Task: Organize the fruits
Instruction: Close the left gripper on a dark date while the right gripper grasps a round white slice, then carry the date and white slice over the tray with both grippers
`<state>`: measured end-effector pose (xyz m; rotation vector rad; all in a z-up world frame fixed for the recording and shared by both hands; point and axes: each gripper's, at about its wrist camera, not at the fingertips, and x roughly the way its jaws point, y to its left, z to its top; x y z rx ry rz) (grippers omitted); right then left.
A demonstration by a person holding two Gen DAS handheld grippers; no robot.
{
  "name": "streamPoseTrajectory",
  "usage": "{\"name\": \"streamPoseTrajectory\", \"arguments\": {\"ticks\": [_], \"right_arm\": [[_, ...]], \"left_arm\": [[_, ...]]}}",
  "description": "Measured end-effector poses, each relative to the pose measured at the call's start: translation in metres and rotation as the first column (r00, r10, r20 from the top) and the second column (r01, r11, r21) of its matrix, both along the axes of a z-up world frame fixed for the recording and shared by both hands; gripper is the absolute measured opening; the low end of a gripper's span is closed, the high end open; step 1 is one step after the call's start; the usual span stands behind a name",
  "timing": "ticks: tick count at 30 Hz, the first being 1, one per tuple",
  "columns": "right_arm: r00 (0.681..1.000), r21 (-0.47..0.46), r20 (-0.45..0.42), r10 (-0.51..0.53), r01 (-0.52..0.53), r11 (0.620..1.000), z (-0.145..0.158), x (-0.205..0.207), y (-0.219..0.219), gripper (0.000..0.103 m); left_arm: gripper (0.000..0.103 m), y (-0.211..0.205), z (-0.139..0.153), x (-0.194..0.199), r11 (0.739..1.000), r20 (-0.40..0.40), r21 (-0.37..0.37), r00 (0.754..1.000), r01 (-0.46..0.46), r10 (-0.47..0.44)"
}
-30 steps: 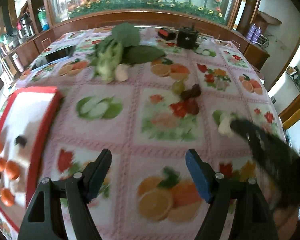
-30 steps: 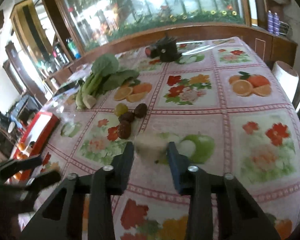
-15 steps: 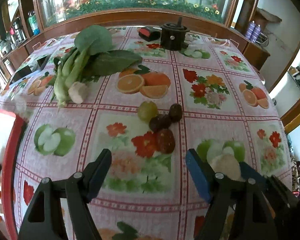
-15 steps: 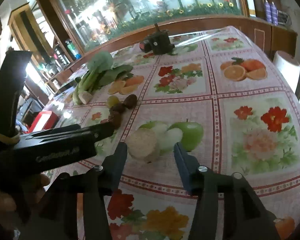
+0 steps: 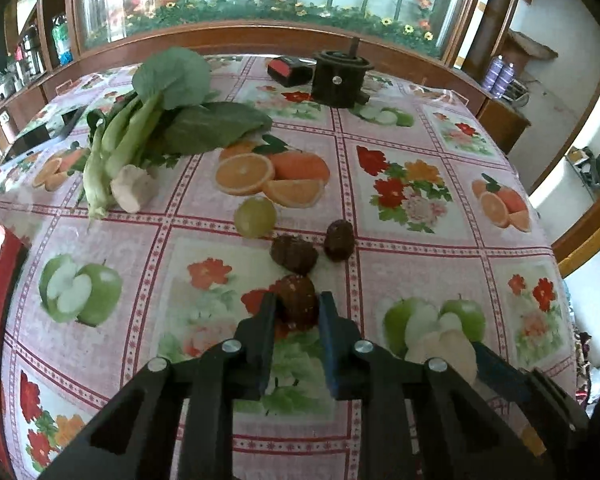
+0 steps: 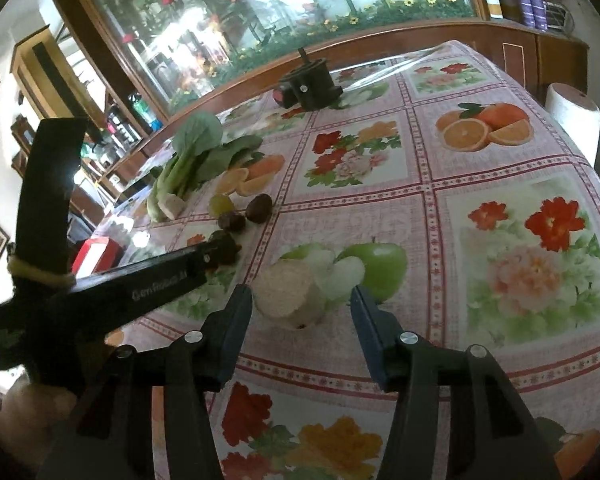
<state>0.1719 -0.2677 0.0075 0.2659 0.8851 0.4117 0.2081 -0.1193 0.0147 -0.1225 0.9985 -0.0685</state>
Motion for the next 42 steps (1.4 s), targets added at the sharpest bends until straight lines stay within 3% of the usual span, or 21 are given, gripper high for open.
{"name": "streamPoseTrajectory", "arguments": {"ticks": [4, 5, 6, 10, 17, 23, 42], "right_arm": [[0.999, -0.106, 0.026, 0.032, -0.029, 0.994, 0.001, 0.003, 0.018, 0.053], [0.999, -0.131, 0.030, 0.037, -0.033, 0.991, 0.001, 0.004, 0.022, 0.051], [0.999, -0.156, 0.029, 0.040, -0.035, 0.987, 0.000, 0.005, 0.025, 0.038], [0.999, -0.198, 0.034, 0.040, -0.032, 0.980, 0.001, 0.003, 0.028, 0.036], [0.999, -0.152, 0.038, 0.035, -0.029, 0.988, 0.009, -0.025, 0.023, 0.036], [0.998, -0.167, 0.048, 0.036, -0.028, 0.986, 0.020, -0.055, 0.028, 0.036], [0.997, -0.235, 0.018, 0.073, -0.067, 0.970, 0.021, -0.136, 0.085, 0.036]], "left_arm": [[0.023, 0.009, 0.001, -0.007, 0.999, -0.008, -0.037, 1.000, -0.002, 0.002], [0.023, 0.012, 0.001, -0.008, 0.999, -0.010, -0.040, 1.000, -0.004, 0.003], [0.023, 0.014, 0.001, -0.010, 0.999, -0.014, -0.045, 1.000, -0.005, 0.005], [0.023, 0.026, 0.002, -0.020, 0.998, -0.022, -0.064, 1.000, -0.012, 0.010], [0.023, 0.039, 0.004, -0.053, 0.999, -0.021, -0.050, 1.000, 0.002, -0.003], [0.023, 0.049, 0.007, -0.087, 0.996, -0.017, -0.089, 1.000, 0.011, -0.013], [0.023, 0.091, 0.027, -0.175, 0.998, 0.027, -0.026, 0.998, 0.061, -0.060]]}}
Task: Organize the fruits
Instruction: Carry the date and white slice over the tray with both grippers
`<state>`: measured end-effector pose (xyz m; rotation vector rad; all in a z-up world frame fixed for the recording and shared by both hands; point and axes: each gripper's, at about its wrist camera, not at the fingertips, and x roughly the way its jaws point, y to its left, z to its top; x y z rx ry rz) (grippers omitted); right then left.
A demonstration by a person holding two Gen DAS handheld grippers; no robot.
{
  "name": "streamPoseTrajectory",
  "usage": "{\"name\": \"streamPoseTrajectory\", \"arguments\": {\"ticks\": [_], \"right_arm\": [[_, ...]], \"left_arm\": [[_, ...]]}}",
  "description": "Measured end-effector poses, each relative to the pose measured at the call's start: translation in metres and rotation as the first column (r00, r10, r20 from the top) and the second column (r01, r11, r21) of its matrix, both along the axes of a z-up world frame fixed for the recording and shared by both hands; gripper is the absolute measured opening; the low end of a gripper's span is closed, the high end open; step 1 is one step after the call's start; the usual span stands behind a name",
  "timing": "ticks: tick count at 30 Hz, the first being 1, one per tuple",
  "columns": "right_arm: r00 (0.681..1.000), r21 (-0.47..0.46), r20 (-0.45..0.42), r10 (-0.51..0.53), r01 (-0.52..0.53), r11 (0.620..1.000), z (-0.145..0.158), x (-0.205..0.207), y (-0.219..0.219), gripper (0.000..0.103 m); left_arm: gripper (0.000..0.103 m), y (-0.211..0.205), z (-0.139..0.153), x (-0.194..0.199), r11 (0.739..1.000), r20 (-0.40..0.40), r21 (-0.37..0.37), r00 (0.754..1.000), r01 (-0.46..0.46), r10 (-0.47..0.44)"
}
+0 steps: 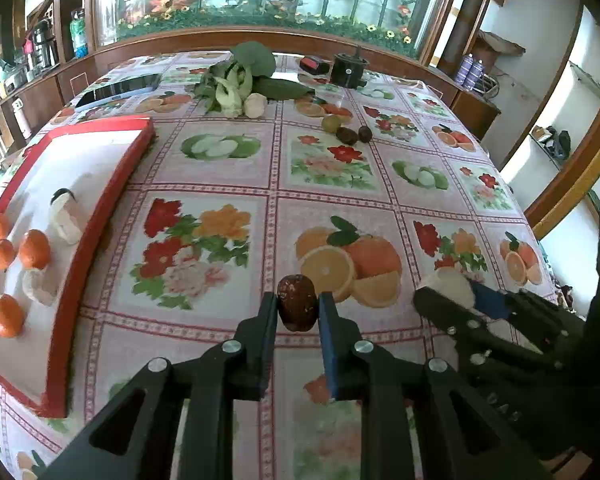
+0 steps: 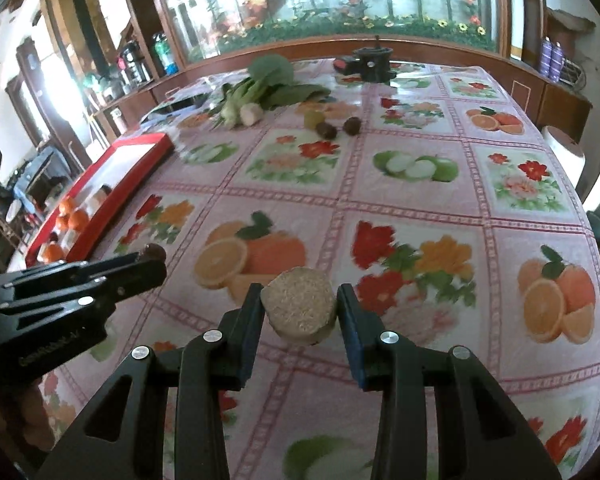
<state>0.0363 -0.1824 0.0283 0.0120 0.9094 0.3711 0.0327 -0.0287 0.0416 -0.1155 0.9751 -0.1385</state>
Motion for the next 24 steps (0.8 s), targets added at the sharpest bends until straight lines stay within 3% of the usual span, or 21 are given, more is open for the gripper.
{"name": "streamPoseTrajectory", "arguments": {"ticks": [12, 24], "right_arm": [[0.999, -0.004, 0.025, 0.038, -0.037, 0.999, 0.015, -0.005, 0.064, 0.036], [0.992, 0.024, 0.047, 0.121, -0.122, 0.992, 0.033, 0.023, 0.145, 0.036]], "left_arm": [[0.023, 0.049, 0.013, -0.016, 1.000, 0.025, 0.005, 1.000, -0.013, 0.013], [0.023, 0.136, 0.025, -0.004, 0.991, 0.047, 0.000, 0.990, -0.136, 0.136]]}}
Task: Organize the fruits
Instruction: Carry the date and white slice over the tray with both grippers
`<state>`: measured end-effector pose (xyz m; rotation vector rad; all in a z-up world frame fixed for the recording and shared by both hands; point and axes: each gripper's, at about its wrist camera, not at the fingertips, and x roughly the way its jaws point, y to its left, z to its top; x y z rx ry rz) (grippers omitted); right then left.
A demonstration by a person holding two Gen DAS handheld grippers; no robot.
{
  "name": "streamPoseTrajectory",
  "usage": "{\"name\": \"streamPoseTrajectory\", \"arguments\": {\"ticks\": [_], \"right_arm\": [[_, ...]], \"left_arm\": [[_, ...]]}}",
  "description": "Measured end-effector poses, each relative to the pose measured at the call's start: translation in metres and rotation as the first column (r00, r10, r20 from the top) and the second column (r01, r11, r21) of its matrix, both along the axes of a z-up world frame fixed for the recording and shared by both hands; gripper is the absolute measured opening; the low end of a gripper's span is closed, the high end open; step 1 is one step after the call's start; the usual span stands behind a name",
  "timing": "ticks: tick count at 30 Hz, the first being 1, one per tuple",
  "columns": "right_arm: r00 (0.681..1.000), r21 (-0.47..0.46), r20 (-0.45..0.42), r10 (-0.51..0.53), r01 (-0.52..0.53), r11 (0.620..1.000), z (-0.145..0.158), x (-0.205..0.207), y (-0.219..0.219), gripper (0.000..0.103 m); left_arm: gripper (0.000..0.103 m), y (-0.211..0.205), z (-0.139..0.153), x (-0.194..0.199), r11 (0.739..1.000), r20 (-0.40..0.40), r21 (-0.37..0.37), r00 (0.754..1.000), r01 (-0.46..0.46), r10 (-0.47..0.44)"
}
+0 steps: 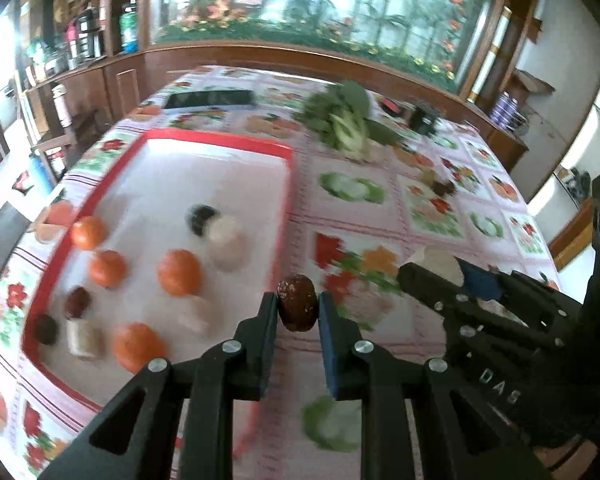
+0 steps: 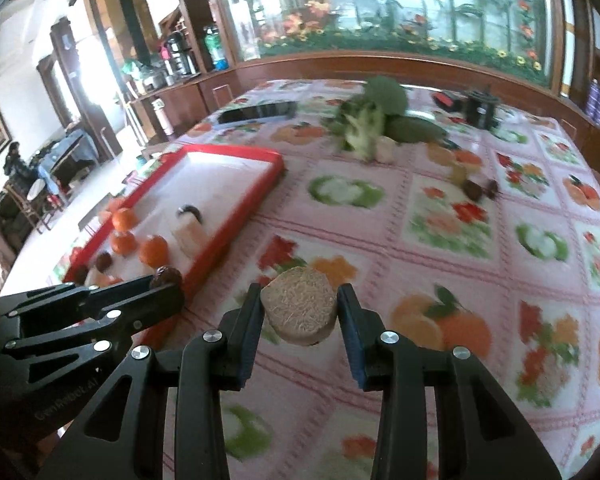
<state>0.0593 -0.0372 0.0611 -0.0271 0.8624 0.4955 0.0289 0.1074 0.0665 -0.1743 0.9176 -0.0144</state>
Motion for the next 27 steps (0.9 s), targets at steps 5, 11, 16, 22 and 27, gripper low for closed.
{"name": "streamPoseTrajectory", "arguments": {"ticks": [5, 11, 16, 22, 27], "right_arm": [[1.000, 0.007, 0.004, 0.022, -0.022, 1.000, 0.007, 0.024, 0.039, 0.036], [0.998, -0.001, 0.022, 0.052, -0.052, 0.999, 0.010, 0.057, 0.086, 0.036], [0.996, -0.025, 0.002, 0.084, -0.084, 0.996, -0.001, 0.084, 0.121, 0.036], [0.994, -0.070, -0.033, 0.108, -0.110, 0.991, -0.024, 0.099, 0.142, 0.036], [0.993, -0.090, -0.051, 0.103, -0.107, 0.990, -0.035, 0.105, 0.145, 0.036]], "left_arm": [[0.023, 0.045, 0.001, 0.019, 0.997, 0.005, 0.036, 0.998, -0.070, 0.070], [0.023, 0.092, -0.004, 0.053, 0.986, 0.000, 0.079, 0.989, -0.144, 0.145], [0.023, 0.122, -0.016, 0.080, 0.980, -0.027, 0.077, 0.982, -0.185, 0.188], [0.023, 0.132, -0.036, 0.099, 0.980, -0.075, 0.060, 0.978, -0.189, 0.193], [0.023, 0.131, -0.046, 0.107, 0.984, -0.094, 0.050, 0.980, -0.172, 0.176]]}}
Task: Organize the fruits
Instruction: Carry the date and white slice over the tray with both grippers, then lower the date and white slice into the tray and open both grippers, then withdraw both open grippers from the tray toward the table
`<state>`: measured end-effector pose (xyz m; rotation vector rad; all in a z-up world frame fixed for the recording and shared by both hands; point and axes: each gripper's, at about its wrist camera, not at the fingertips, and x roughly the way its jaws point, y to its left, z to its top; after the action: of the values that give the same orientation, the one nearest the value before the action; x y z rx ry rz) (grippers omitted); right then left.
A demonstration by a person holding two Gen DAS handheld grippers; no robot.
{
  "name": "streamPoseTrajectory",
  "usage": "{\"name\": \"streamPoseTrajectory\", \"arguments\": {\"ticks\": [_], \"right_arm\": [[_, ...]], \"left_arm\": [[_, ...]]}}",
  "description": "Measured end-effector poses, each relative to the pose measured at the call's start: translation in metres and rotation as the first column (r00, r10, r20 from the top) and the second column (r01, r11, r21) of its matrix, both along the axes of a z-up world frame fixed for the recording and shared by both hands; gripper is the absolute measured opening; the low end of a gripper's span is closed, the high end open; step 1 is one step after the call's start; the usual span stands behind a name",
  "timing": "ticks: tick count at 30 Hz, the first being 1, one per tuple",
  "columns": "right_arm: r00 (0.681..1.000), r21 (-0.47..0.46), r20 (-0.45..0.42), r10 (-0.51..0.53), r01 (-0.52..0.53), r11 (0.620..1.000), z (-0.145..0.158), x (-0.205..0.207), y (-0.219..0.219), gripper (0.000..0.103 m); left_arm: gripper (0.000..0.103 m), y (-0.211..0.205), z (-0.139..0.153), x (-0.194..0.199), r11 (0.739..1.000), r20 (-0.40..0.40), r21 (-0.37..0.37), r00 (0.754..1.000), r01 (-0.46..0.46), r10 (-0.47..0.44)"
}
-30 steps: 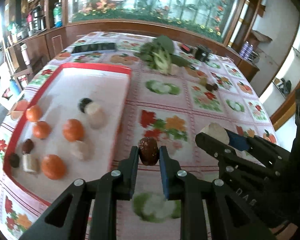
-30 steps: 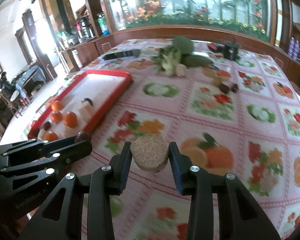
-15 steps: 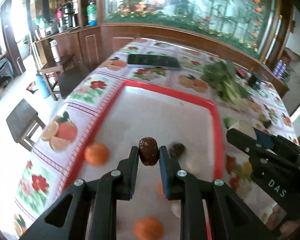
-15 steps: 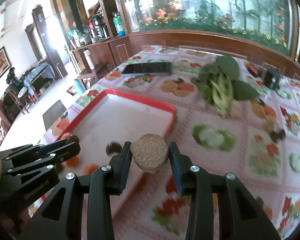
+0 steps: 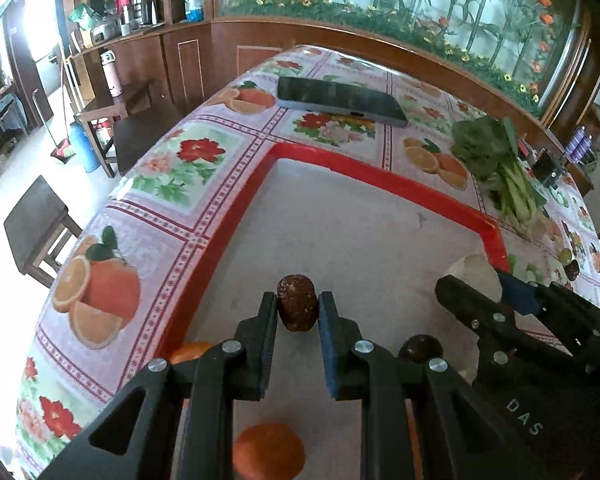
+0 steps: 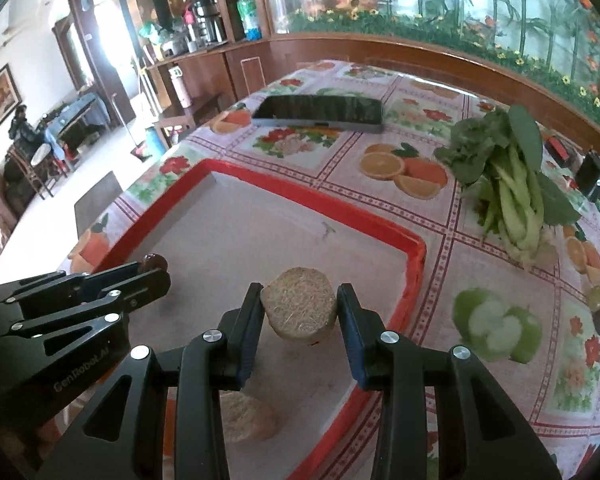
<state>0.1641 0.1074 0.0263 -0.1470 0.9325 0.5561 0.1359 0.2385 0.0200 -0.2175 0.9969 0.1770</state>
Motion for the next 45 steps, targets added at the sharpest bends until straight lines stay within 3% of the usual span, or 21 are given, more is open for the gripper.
{"name": "streamPoseTrajectory", "arguments": {"ticks": [13, 20, 27, 34, 37, 45], "right_arm": [[1.000, -0.045, 0.000, -0.002, 0.002, 0.999, -0.007, 0.001, 0.003, 0.038], [1.000, -0.058, -0.010, -0.013, 0.012, 0.998, -0.005, -0.007, 0.003, 0.043], [0.999, -0.066, -0.004, -0.034, 0.033, 0.997, 0.003, -0.019, -0.004, 0.045], [0.997, -0.026, -0.025, -0.069, 0.068, 0.997, 0.016, -0.031, -0.019, 0.045], [0.996, -0.016, -0.026, -0.087, 0.087, 0.996, 0.023, -0.037, -0.025, 0.050], [0.994, 0.034, -0.020, -0.110, 0.111, 0.993, 0.036, -0.055, -0.064, 0.056]], "left_arm": [[0.024, 0.000, -0.007, 0.002, 1.000, -0.010, -0.007, 1.000, 0.004, -0.004], [0.042, -0.003, -0.006, -0.004, 1.000, -0.013, 0.005, 1.000, 0.004, -0.004], [0.053, -0.005, 0.000, -0.015, 1.000, -0.009, -0.011, 1.000, -0.004, 0.004], [0.072, -0.011, 0.012, -0.029, 1.000, 0.019, 0.026, 1.000, -0.017, 0.017], [0.078, -0.012, 0.019, -0.034, 0.999, 0.029, 0.041, 0.999, -0.031, 0.030], [0.084, -0.028, 0.033, -0.045, 0.994, 0.055, 0.067, 0.995, -0.085, 0.081]]}}
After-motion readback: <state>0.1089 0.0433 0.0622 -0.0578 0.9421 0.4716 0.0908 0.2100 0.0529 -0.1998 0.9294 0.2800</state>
